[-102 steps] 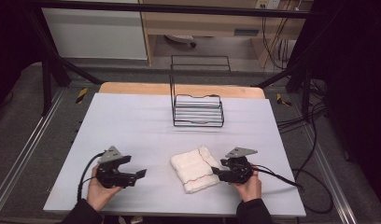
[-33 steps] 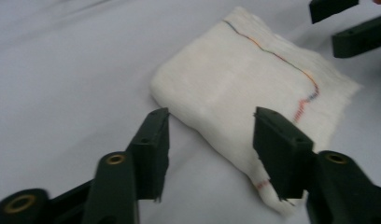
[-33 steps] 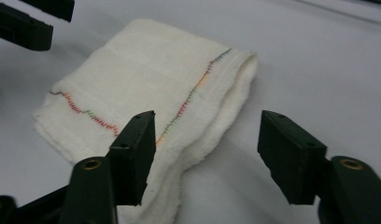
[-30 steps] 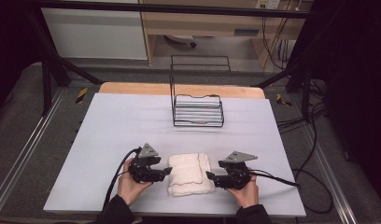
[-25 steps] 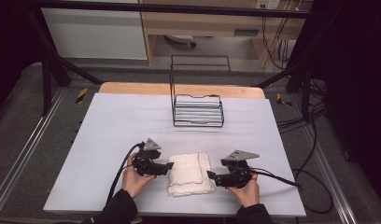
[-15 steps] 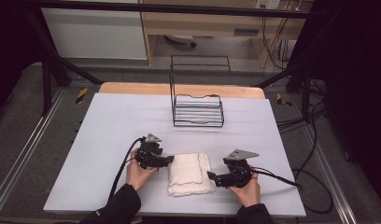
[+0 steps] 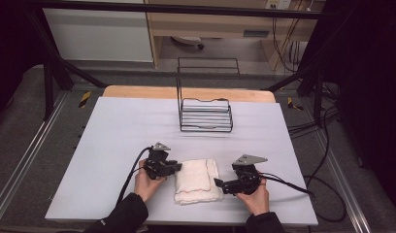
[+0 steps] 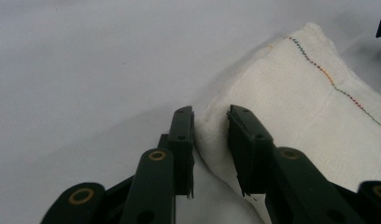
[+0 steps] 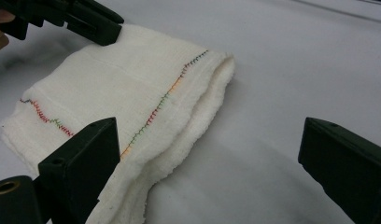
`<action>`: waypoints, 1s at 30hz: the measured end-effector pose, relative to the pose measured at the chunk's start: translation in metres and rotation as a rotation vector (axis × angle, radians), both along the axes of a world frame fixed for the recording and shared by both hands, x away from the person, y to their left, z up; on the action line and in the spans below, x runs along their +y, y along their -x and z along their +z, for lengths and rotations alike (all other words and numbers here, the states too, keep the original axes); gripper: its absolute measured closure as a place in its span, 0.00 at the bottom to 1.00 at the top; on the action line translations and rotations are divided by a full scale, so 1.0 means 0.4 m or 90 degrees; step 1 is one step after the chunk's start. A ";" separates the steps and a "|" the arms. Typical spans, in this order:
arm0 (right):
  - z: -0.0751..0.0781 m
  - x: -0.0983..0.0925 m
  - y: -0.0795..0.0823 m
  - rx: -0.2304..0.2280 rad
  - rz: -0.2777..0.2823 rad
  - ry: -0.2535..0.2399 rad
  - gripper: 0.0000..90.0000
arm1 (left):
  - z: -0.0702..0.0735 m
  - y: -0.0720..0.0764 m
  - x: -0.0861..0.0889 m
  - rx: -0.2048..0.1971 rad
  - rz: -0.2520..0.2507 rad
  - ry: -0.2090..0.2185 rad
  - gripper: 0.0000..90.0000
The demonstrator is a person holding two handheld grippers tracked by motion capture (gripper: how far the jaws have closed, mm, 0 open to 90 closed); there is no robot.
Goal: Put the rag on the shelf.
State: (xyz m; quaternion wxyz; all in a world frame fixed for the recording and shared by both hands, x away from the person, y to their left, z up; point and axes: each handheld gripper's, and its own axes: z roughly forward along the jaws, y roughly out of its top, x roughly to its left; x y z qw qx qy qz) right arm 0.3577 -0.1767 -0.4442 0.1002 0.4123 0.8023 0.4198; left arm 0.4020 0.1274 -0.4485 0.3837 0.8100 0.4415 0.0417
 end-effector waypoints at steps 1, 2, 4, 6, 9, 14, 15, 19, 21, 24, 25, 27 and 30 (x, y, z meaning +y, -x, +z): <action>0.000 0.000 -0.002 -0.001 0.000 -0.004 0.06 | 0.000 0.000 -0.001 -0.001 0.000 -0.004 0.81; 0.000 0.001 -0.005 -0.002 -0.001 -0.006 0.06 | 0.000 0.000 -0.003 -0.002 -0.003 -0.006 0.81; 0.001 0.003 -0.012 0.002 -0.002 -0.011 0.06 | 0.000 0.001 -0.004 -0.004 -0.007 -0.008 0.83; 0.001 0.005 -0.021 0.003 -0.003 -0.010 0.06 | 0.000 0.003 -0.006 -0.009 -0.009 -0.011 0.84; 0.001 0.009 -0.039 0.001 -0.006 -0.004 0.07 | 0.000 0.006 -0.009 -0.019 -0.013 -0.017 0.85; -0.001 0.021 -0.075 0.002 -0.017 -0.014 0.13 | -0.002 0.007 -0.010 -0.034 -0.024 -0.024 0.85; -0.001 0.023 -0.084 0.004 -0.020 -0.017 0.14 | -0.002 0.007 -0.010 -0.036 -0.026 -0.024 0.85; 0.000 0.044 -0.113 -0.005 -0.022 -0.004 0.21 | -0.002 0.008 -0.011 -0.041 -0.030 -0.028 0.85; -0.003 0.058 -0.123 -0.005 -0.019 -0.006 0.25 | -0.002 0.009 -0.012 -0.046 -0.032 -0.030 0.85; -0.011 0.075 -0.130 0.001 -0.015 0.013 0.32 | -0.002 0.009 -0.012 -0.047 -0.033 -0.031 0.85; -0.013 0.077 -0.129 0.002 -0.012 0.018 0.34 | -0.002 0.009 -0.012 -0.048 -0.034 -0.031 0.85; -0.016 0.078 -0.125 0.002 -0.010 0.027 0.41 | -0.002 0.008 -0.011 -0.048 -0.035 -0.030 0.85; -0.017 0.078 -0.122 0.011 -0.007 0.028 0.49 | -0.002 0.010 -0.012 -0.052 -0.036 -0.033 0.85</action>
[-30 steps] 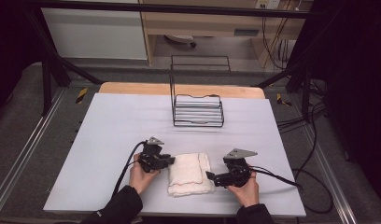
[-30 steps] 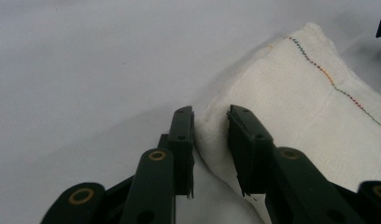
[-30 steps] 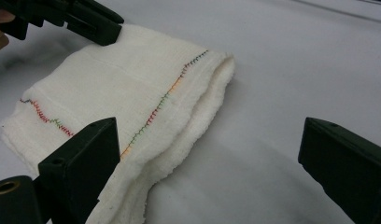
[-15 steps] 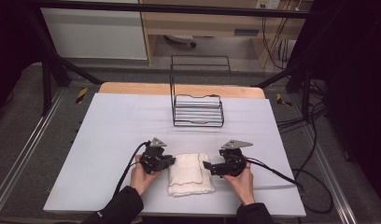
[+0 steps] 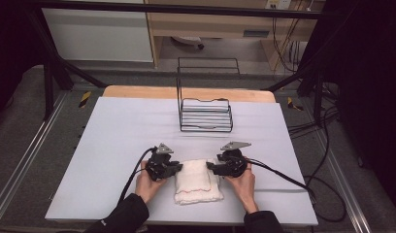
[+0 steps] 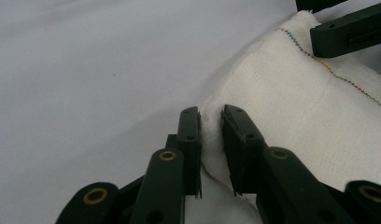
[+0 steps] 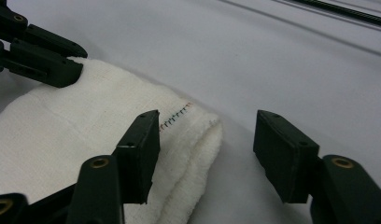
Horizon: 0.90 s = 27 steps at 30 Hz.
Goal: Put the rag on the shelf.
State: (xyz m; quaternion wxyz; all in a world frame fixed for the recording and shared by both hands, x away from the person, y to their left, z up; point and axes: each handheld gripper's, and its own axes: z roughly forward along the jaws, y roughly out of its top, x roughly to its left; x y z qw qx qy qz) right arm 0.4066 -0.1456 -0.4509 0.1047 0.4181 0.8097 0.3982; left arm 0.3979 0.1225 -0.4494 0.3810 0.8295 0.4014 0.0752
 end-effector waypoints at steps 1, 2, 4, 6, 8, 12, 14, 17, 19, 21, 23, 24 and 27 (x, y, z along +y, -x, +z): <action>-0.002 0.001 0.000 0.004 0.002 -0.003 0.52 | 0.000 0.000 0.000 -0.001 -0.001 -0.001 0.85; -0.004 0.003 -0.001 0.018 0.000 -0.006 0.54 | 0.000 0.000 0.000 -0.001 -0.001 -0.001 0.85; -0.007 0.005 -0.003 0.024 -0.003 -0.010 0.56 | 0.000 0.000 0.000 0.000 -0.001 -0.001 0.84; -0.008 0.005 -0.003 0.026 -0.003 -0.011 0.59 | 0.000 0.000 0.000 -0.001 -0.002 -0.001 0.85; -0.008 0.006 -0.003 0.029 -0.006 -0.016 0.63 | 0.000 0.000 0.000 -0.001 -0.001 -0.001 0.85; -0.008 0.007 -0.006 0.048 0.003 -0.031 0.74 | 0.000 -0.002 0.000 0.003 -0.001 0.001 0.85; -0.007 0.008 -0.007 0.059 0.001 -0.038 0.77 | 0.000 -0.004 0.002 0.005 -0.003 0.004 0.85; -0.007 0.008 -0.009 0.070 0.006 -0.045 0.83 | 0.000 -0.006 0.004 0.009 -0.007 0.004 0.85; -0.006 0.008 -0.010 0.080 0.008 -0.050 0.86 | 0.001 -0.007 0.004 0.010 -0.006 0.004 0.85; -0.005 0.008 -0.011 0.086 0.007 -0.053 0.88 | 0.000 -0.007 0.004 0.012 -0.005 0.006 0.85; -0.005 0.008 -0.011 0.090 0.006 -0.056 0.89 | 0.000 -0.008 0.005 0.017 -0.004 0.012 0.86; -0.005 0.008 -0.012 0.092 0.006 -0.057 0.90 | 0.000 -0.009 0.006 0.017 -0.005 0.011 0.87; -0.004 0.008 -0.011 0.094 0.002 -0.060 0.91 | 0.001 -0.008 0.005 0.019 -0.001 0.016 0.89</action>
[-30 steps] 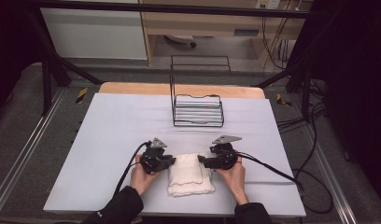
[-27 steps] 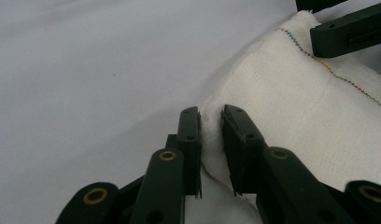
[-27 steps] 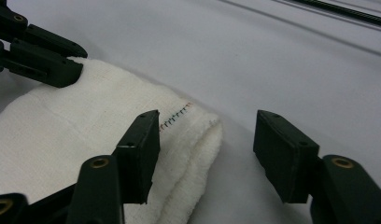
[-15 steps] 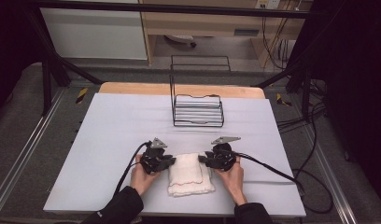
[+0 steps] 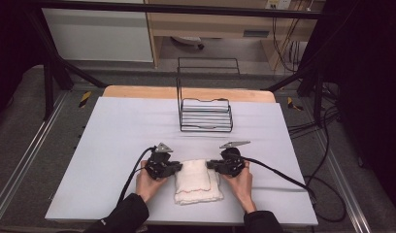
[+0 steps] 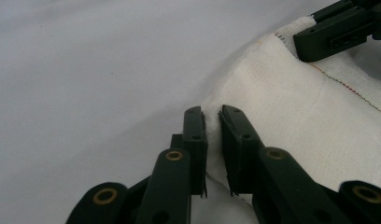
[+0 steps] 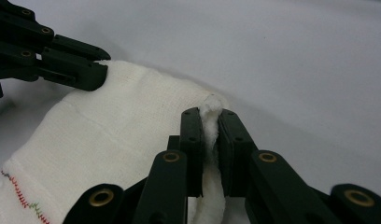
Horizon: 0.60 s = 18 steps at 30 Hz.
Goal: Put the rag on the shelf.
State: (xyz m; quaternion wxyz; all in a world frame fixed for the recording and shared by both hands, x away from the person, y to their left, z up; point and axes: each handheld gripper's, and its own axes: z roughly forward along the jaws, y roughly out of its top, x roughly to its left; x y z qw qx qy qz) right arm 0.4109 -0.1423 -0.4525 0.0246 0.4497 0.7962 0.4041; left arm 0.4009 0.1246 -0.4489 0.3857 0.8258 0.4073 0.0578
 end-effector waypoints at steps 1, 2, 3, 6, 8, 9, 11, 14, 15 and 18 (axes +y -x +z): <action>0.000 0.000 0.001 -0.001 -0.003 -0.003 0.92 | 0.000 0.000 0.001 0.000 0.000 0.001 0.90; 0.001 0.000 0.002 -0.003 -0.003 -0.003 0.92 | 0.000 0.000 0.001 0.002 0.004 0.005 0.91; 0.002 0.000 0.003 -0.006 -0.004 -0.004 0.92 | 0.000 0.000 0.003 0.003 0.005 0.007 0.91; 0.010 -0.003 0.006 -0.014 -0.004 -0.011 0.92 | 0.004 -0.001 0.008 0.005 0.009 0.014 0.92; 0.018 -0.006 0.010 -0.020 -0.001 -0.019 0.92 | 0.009 0.000 0.012 -0.001 0.012 0.022 0.92; 0.022 -0.008 0.012 -0.023 0.000 -0.026 0.92 | 0.012 0.000 0.014 -0.003 0.014 0.028 0.92; 0.030 -0.011 0.016 -0.031 0.001 -0.033 0.92 | 0.022 0.002 0.018 -0.010 0.016 0.038 0.92; 0.042 -0.016 0.023 -0.038 0.001 -0.041 0.92 | 0.036 0.007 0.022 -0.021 0.016 0.054 0.92; 0.045 -0.018 0.026 -0.041 0.002 -0.043 0.92 | 0.041 0.009 0.023 -0.029 0.016 0.055 0.92; 0.058 -0.023 0.036 -0.054 0.003 -0.054 0.92 | 0.054 0.014 0.025 -0.041 0.017 0.065 0.92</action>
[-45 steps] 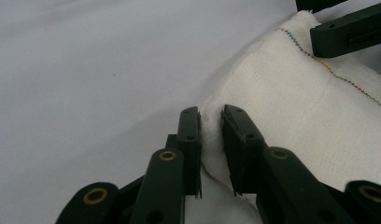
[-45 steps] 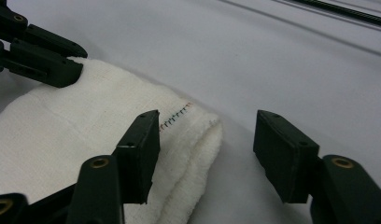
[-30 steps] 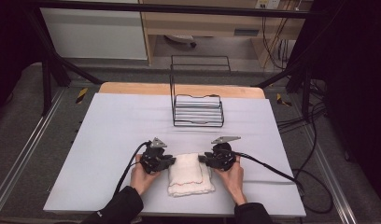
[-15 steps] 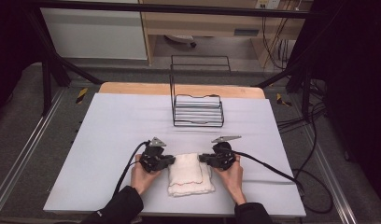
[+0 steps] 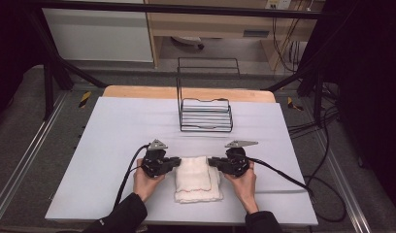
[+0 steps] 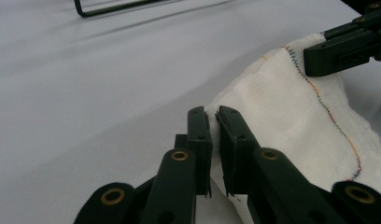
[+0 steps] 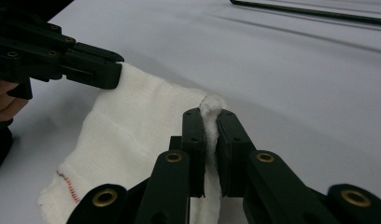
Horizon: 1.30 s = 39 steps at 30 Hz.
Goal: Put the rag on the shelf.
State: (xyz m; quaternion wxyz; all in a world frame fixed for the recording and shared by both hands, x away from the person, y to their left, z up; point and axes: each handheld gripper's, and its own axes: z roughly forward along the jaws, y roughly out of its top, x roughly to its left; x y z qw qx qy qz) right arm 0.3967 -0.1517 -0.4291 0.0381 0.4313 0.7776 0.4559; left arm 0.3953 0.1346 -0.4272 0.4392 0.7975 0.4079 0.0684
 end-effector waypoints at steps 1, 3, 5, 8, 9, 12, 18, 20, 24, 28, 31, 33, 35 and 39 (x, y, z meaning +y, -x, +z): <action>0.005 -0.002 0.004 -0.005 -0.001 -0.003 0.92 | 0.004 0.002 0.000 -0.004 0.000 0.004 0.92; 0.013 -0.006 0.012 -0.014 -0.003 -0.009 0.92 | 0.011 0.007 -0.001 -0.008 -0.004 0.013 0.92; 0.021 -0.011 0.020 -0.024 -0.005 -0.013 0.92 | 0.020 0.012 -0.002 -0.017 -0.007 0.018 0.92; 0.032 -0.015 0.030 -0.039 -0.009 -0.016 0.92 | 0.035 0.020 -0.004 -0.035 -0.012 0.026 0.92; 0.035 -0.017 0.032 -0.047 -0.009 -0.015 0.92 | 0.041 0.023 -0.004 -0.040 -0.011 0.028 0.92; 0.045 -0.020 0.039 -0.061 -0.014 -0.022 0.92 | 0.057 0.031 -0.004 -0.056 -0.015 0.033 0.92; 0.069 -0.023 0.056 -0.099 -0.018 -0.028 0.93 | 0.083 0.045 -0.004 -0.080 -0.018 0.047 0.92; 0.078 -0.023 0.061 -0.110 -0.021 -0.031 0.93 | 0.092 0.049 -0.004 -0.089 -0.020 0.050 0.92; 0.096 -0.025 0.071 -0.134 -0.025 -0.035 0.93 | 0.110 0.060 -0.004 -0.105 -0.022 0.058 0.92; 0.103 -0.027 0.075 -0.146 -0.028 -0.040 0.93 | 0.123 0.069 -0.006 -0.120 -0.024 0.063 0.92; 0.110 -0.028 0.079 -0.151 -0.028 -0.041 0.93 | 0.129 0.075 -0.007 -0.127 -0.025 0.065 0.92; 0.115 -0.028 0.082 -0.156 -0.030 -0.043 0.93 | 0.133 0.077 -0.007 -0.131 -0.023 0.067 0.92; 0.124 -0.028 0.087 -0.170 -0.031 -0.045 0.93 | 0.138 0.079 -0.005 -0.138 -0.020 0.071 0.92; 0.136 -0.030 0.094 -0.187 -0.033 -0.048 0.93 | 0.155 0.084 -0.001 -0.156 -0.016 0.084 0.92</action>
